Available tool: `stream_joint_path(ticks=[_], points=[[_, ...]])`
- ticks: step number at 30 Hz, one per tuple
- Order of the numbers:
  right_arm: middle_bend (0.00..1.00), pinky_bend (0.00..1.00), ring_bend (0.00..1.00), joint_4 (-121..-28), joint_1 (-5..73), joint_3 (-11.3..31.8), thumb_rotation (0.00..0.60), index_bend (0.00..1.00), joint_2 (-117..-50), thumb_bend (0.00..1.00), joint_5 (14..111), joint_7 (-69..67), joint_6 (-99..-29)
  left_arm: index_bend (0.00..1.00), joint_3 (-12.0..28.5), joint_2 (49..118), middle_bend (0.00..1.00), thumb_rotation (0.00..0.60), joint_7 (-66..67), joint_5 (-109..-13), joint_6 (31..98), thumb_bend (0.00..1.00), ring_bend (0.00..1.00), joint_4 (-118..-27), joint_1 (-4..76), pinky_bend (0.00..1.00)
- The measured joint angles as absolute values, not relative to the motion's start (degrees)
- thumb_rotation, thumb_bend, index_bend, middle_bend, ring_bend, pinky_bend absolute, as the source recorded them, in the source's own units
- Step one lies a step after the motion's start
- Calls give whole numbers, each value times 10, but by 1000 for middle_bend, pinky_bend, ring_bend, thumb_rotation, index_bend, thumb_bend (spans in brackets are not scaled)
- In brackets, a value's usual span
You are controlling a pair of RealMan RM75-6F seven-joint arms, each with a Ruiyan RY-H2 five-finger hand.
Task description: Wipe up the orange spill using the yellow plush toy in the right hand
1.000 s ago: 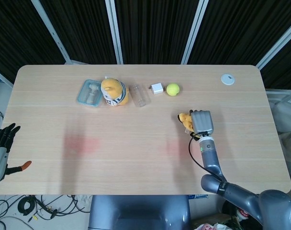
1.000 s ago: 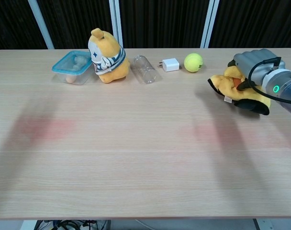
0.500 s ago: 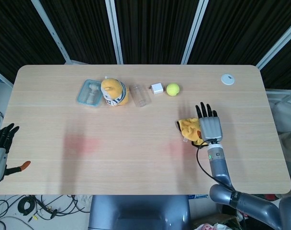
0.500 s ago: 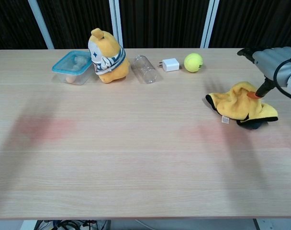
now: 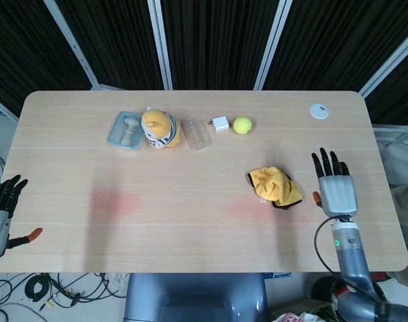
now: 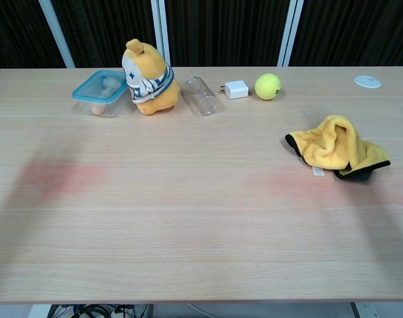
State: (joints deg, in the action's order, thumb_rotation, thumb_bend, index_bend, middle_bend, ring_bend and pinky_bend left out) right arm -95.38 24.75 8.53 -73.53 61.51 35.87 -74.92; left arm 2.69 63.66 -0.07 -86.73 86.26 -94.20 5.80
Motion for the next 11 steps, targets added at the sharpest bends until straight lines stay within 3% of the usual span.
stream_joint_path(ticks=[7, 11], points=[[0, 177, 0, -1000, 166, 24, 600, 0, -640, 89, 725, 247, -817, 0, 23, 639, 0, 600, 10, -876, 869, 4, 0, -938, 55, 0], [0, 169, 0, -995, 129, -1, 600, 0, -625, 37, 772, 207, -860, 0, 21, 639, 0, 600, 19, -881, 871, 0, 0, -934, 54, 0]])
